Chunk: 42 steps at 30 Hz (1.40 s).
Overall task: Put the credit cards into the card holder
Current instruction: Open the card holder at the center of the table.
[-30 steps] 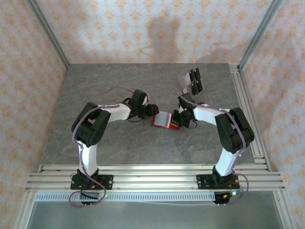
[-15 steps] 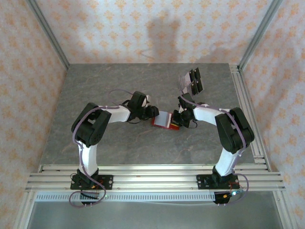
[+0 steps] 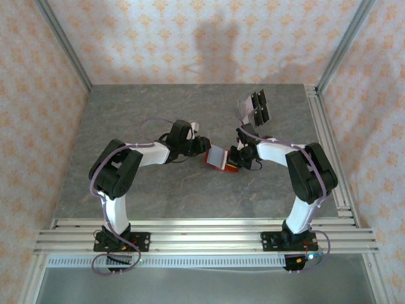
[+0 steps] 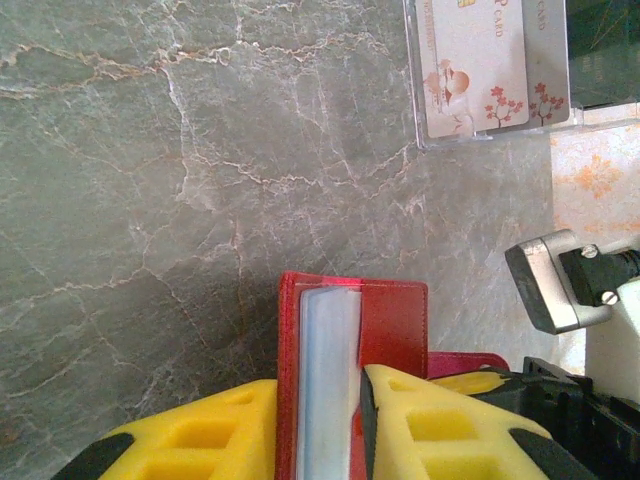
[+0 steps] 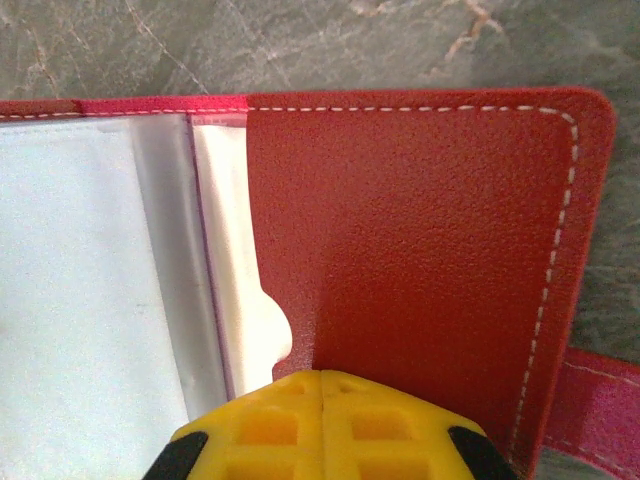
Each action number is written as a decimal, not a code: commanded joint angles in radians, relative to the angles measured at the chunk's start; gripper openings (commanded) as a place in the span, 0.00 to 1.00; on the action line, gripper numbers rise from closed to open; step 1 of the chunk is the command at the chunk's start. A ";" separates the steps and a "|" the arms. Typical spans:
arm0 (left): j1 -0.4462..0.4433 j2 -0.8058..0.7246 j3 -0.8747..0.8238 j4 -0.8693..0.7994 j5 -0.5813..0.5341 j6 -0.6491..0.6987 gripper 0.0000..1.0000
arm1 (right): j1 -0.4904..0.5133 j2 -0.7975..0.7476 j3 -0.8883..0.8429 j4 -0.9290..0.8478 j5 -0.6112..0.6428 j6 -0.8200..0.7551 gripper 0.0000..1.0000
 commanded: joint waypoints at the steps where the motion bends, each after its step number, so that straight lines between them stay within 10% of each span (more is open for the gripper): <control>1: 0.007 -0.020 -0.012 0.041 0.019 -0.009 0.26 | 0.001 0.141 -0.064 -0.023 0.162 -0.020 0.01; 15: 0.009 -0.006 -0.009 0.059 0.022 -0.019 0.00 | 0.001 0.139 -0.067 -0.022 0.159 -0.021 0.01; 42: -0.031 -0.184 0.110 -0.449 -0.185 0.178 0.00 | -0.001 -0.064 0.100 -0.172 0.128 -0.048 0.29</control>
